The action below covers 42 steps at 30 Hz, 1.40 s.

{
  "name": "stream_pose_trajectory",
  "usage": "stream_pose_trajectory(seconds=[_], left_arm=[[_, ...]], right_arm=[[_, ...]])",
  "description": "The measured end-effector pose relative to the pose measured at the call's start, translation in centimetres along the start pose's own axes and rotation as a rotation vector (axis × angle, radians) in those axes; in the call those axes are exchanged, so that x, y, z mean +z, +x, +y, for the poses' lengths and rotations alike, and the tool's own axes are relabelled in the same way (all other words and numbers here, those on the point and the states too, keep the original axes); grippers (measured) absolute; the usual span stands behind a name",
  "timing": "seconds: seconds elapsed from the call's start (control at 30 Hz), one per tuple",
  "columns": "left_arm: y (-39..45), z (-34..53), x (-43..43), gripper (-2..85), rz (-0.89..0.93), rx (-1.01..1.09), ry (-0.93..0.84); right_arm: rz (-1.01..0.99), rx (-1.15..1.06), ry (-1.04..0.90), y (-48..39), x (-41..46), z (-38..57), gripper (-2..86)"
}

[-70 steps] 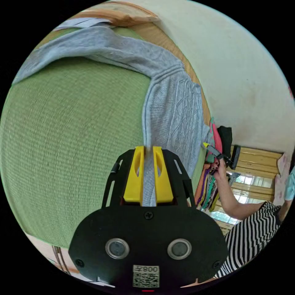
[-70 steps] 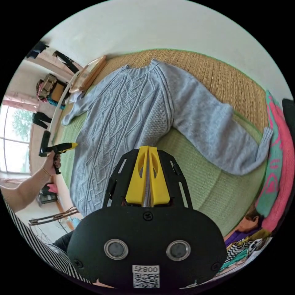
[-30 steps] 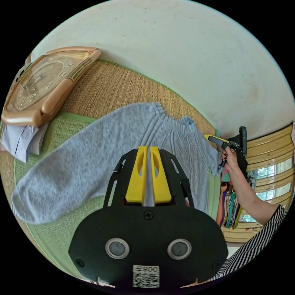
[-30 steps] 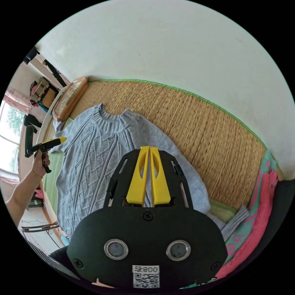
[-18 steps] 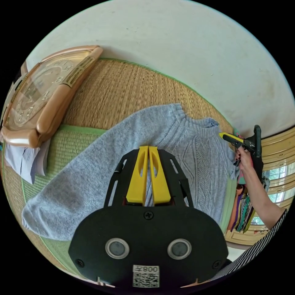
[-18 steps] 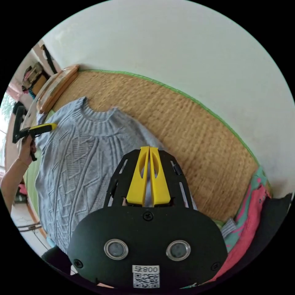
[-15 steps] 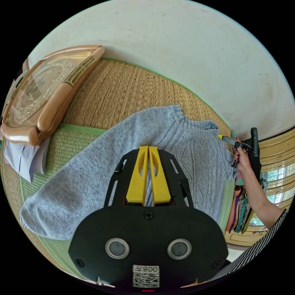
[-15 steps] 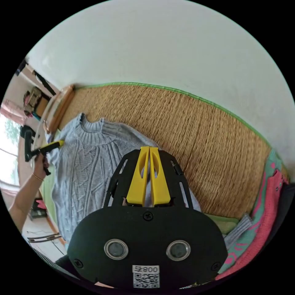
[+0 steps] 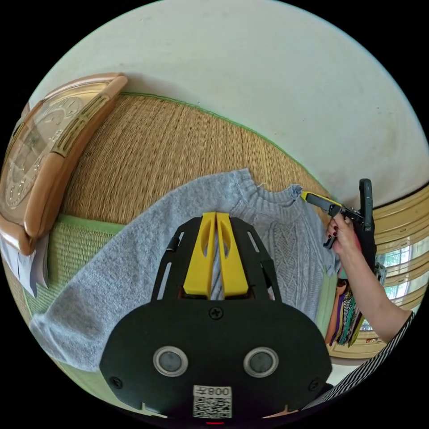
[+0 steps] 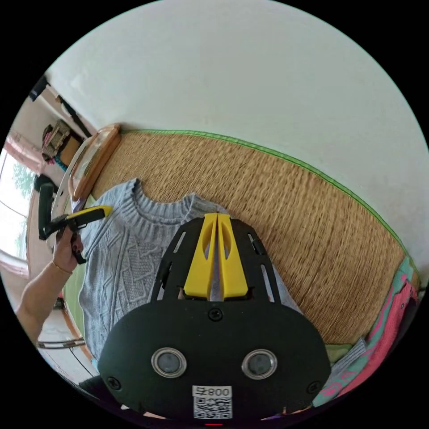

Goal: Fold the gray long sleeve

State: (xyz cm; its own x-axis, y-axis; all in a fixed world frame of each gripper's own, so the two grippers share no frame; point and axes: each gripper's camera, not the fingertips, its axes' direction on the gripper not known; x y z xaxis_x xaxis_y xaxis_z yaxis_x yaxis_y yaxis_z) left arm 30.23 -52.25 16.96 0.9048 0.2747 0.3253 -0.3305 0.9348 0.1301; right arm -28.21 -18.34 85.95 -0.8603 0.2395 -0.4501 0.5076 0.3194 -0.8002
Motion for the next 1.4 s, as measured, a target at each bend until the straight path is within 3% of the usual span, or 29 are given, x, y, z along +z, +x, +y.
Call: stream_pose_trajectory(seconds=[0.3,0.47,0.53,0.67,0.83,0.93,1.07,1.17,1.2,1.27,1.4], left_arm=[[-0.9,0.8,0.3,0.1,0.083,0.043,0.038],[-1.1,2.0,0.5,0.1,0.009,0.073,0.046],[-2.3,2.5,1.6,0.1,-0.01,0.019,-0.018],[-3.9,4.0,1.8,0.1,0.1,-0.086,0.029],[-3.1,6.9,0.8,0.1,0.077,-0.011,0.049],[-3.6,9.4,1.7,0.1,-0.003,-0.024,-0.047],[-4.3,13.2,0.4,0.1,0.026,-0.044,0.036],[-5.8,15.1,2.0,0.1,-0.064,-0.102,-0.069],[-6.1,15.5,2.1,0.1,-0.029,-0.113,-0.048],[-6.9,16.8,1.6,0.1,0.016,-0.194,0.012],[-5.8,19.6,1.9,0.1,0.071,-0.156,0.056]], right_arm=[[-0.087,0.072,0.116,2.0,-0.2,2.1,0.0],[-0.153,0.061,0.198,3.4,-3.6,7.0,0.0],[-0.108,0.068,0.158,4.2,-3.7,10.5,0.0],[0.041,0.135,-0.025,6.6,-0.1,14.3,0.0],[0.011,0.279,0.05,9.6,0.3,16.2,0.0],[-0.029,0.317,0.048,10.8,1.3,17.2,0.0],[-0.027,0.188,0.087,8.2,-0.1,18.9,0.0],[-0.023,0.135,0.03,6.8,1.2,21.4,0.0],[0.011,0.135,-0.045,7.0,2.8,22.2,0.1],[-0.028,0.167,0.01,8.0,3.1,23.3,0.1],[-0.088,0.156,0.06,7.8,2.2,24.8,0.1]])
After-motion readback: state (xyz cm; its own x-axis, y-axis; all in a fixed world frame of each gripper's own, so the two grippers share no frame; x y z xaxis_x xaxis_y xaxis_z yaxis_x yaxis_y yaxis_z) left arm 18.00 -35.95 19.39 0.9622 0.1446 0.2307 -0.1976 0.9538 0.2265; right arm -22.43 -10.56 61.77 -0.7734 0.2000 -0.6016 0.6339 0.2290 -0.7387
